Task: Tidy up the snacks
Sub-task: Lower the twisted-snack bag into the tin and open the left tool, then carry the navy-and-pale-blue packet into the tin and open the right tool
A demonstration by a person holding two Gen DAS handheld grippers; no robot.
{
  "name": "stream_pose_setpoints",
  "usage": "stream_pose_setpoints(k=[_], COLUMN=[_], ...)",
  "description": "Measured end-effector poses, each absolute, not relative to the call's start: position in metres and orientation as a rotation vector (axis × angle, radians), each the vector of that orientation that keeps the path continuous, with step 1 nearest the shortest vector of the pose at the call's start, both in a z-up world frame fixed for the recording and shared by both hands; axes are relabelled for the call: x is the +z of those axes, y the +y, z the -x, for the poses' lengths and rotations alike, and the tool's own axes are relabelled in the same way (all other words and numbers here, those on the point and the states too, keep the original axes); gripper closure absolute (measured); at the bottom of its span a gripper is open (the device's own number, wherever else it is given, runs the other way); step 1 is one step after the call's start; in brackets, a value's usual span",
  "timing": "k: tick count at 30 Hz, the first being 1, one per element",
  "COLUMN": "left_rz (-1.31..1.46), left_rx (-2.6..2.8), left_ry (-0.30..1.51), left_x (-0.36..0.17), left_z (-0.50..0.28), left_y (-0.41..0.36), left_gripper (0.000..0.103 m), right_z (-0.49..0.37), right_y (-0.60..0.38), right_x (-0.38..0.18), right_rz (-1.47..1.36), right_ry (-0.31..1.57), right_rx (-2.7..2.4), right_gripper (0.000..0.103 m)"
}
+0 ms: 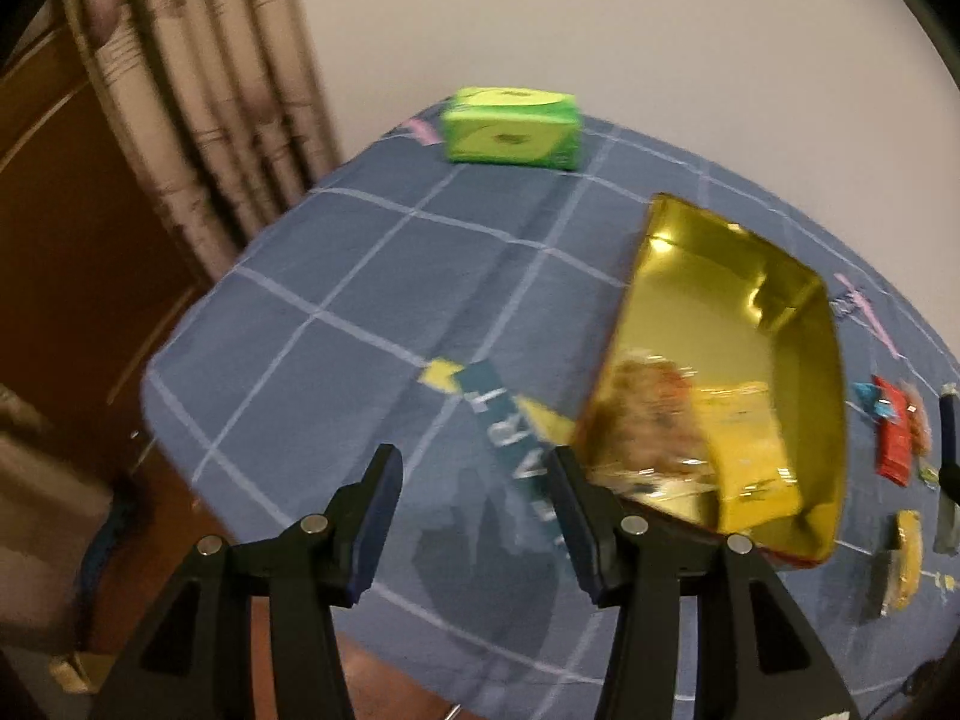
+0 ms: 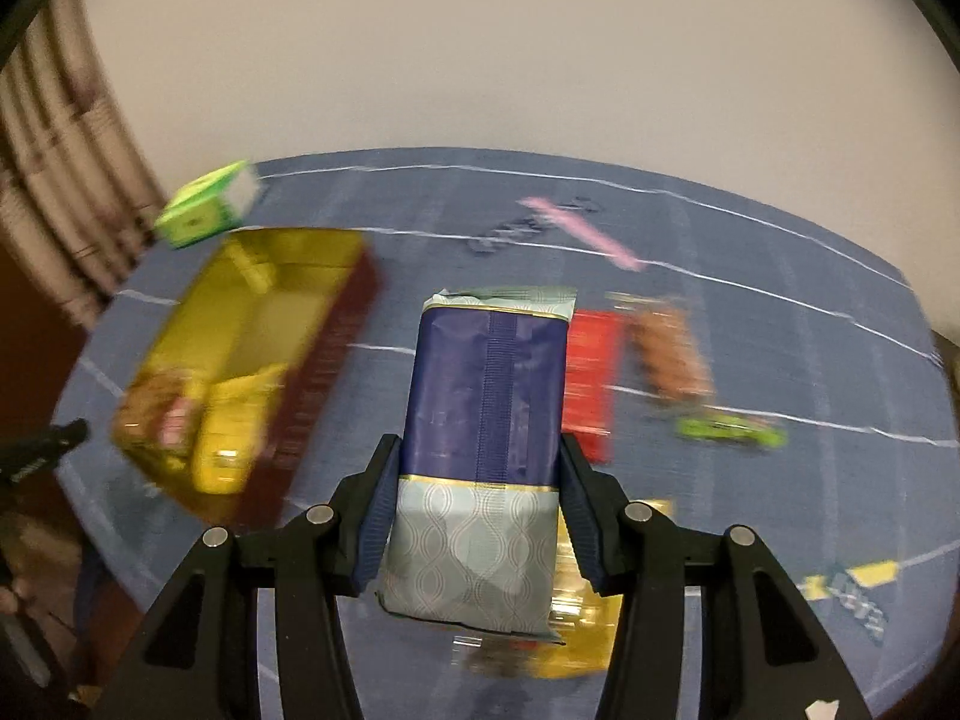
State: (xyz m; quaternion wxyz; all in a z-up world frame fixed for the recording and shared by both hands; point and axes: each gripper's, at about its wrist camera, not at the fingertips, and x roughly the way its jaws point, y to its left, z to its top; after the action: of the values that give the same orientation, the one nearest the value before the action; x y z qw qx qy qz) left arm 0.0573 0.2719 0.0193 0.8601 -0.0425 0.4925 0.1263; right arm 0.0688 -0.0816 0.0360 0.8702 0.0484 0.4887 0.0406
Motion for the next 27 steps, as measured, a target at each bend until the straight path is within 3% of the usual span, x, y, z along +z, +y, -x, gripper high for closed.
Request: stream_pose_setpoints(k=[11, 27], left_rz=[0.147, 0.152], left_rx=[0.344, 0.34], left_ry=[1.032, 1.045], left_x=[0.019, 0.015], left_z=[-0.041, -0.044], left_y=[0.297, 0.298], left_gripper=[0.051, 0.051], right_z=[-0.098, -0.121], right_y=[0.024, 0.075], right_x=[0.034, 0.006], right_rz=[-0.056, -0.005], right_ry=[1.014, 1.062], right_rx=[0.243, 0.286], right_gripper=[0.057, 0.056])
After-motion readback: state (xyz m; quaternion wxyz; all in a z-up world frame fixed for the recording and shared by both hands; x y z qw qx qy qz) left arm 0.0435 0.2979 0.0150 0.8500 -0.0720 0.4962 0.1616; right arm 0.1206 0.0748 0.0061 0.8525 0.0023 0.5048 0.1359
